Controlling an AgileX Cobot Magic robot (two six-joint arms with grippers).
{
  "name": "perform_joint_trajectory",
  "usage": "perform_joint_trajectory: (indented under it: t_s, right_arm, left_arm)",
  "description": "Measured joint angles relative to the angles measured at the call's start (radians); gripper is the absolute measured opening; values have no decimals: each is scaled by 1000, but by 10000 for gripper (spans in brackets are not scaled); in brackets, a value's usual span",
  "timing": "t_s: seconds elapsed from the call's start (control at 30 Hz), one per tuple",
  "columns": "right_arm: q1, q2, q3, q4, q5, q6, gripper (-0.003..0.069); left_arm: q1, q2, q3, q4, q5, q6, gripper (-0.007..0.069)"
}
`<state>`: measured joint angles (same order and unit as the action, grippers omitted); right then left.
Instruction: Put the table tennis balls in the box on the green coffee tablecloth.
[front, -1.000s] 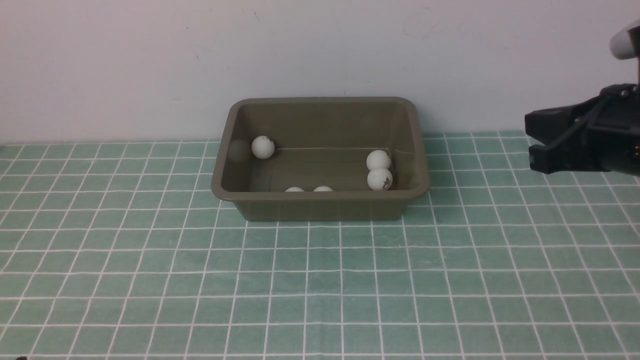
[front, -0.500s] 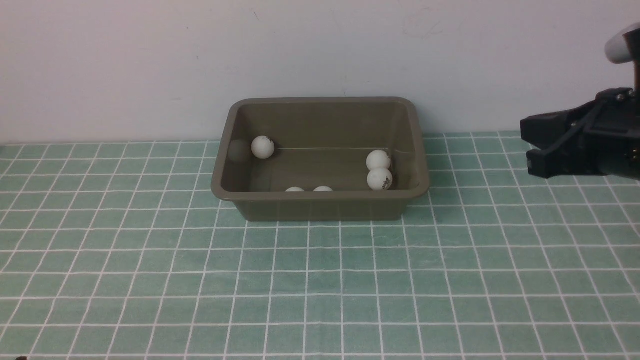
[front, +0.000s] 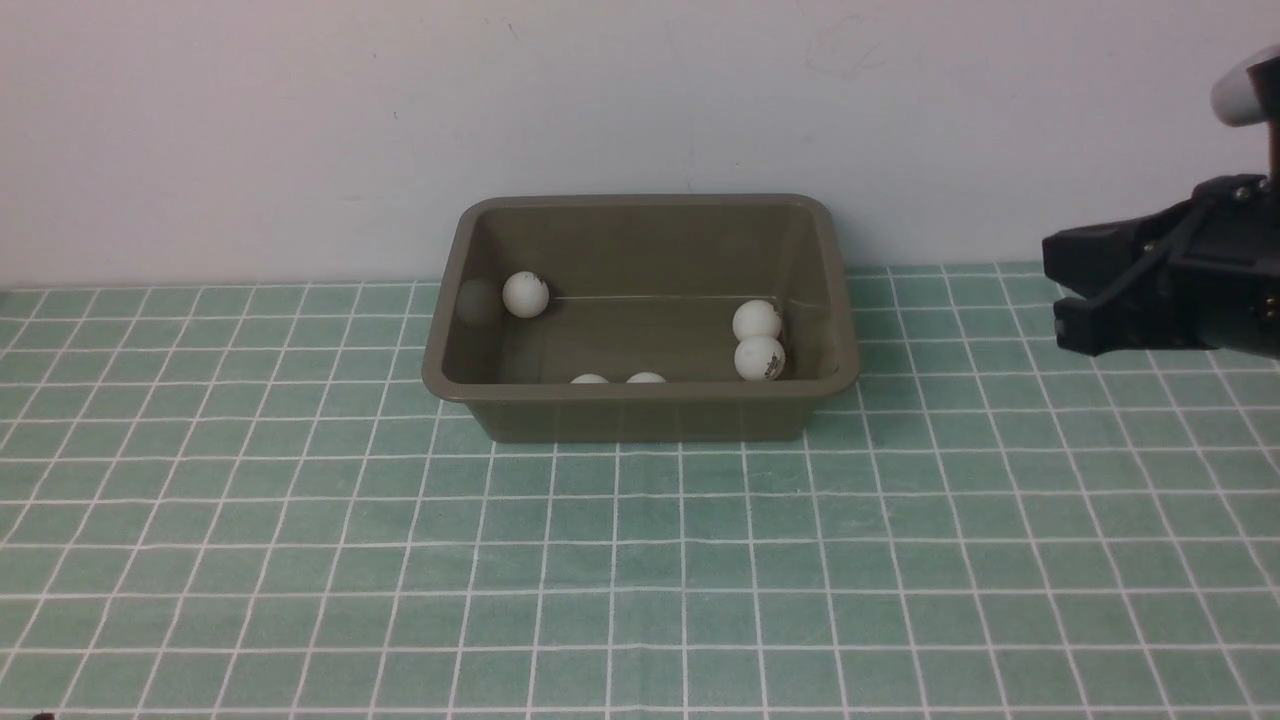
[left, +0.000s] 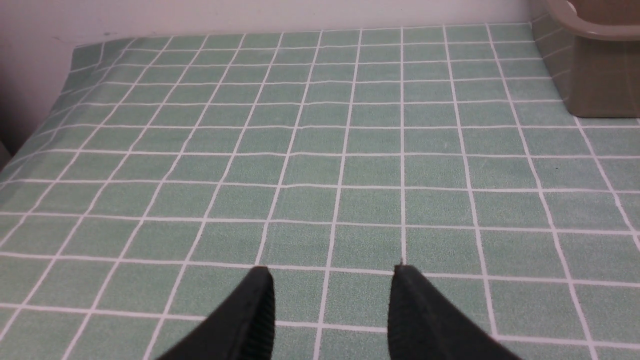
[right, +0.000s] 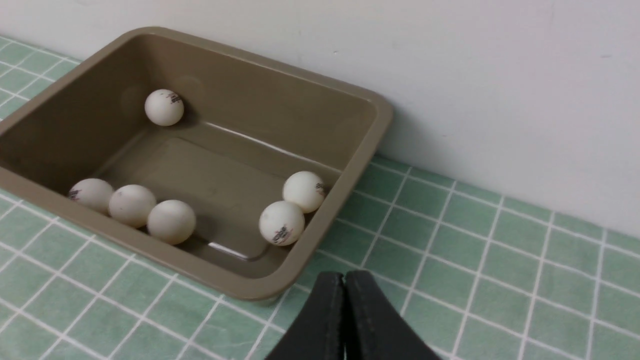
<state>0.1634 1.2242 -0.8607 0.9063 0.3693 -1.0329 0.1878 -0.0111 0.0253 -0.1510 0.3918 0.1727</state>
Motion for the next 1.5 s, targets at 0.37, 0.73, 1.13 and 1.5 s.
perform_joint_trajectory:
  t_s: [0.37,0.73,1.13,1.5]
  right_arm:
    - [0,0,0,49,-167,-72,-16]
    - [0,-59,0,135,-292,-105,-16]
    - [0,-240,0,-423,-106,462,-16]
    - [0,-529,20,-671,173,654,-16]
  left_arm:
    - [0,0,0,0,0,0,288]
    - [0,0,0,0,0,0,288]
    - [0,0,0,0,0,0,288]
    - [0,0,0,0,0,0,288]
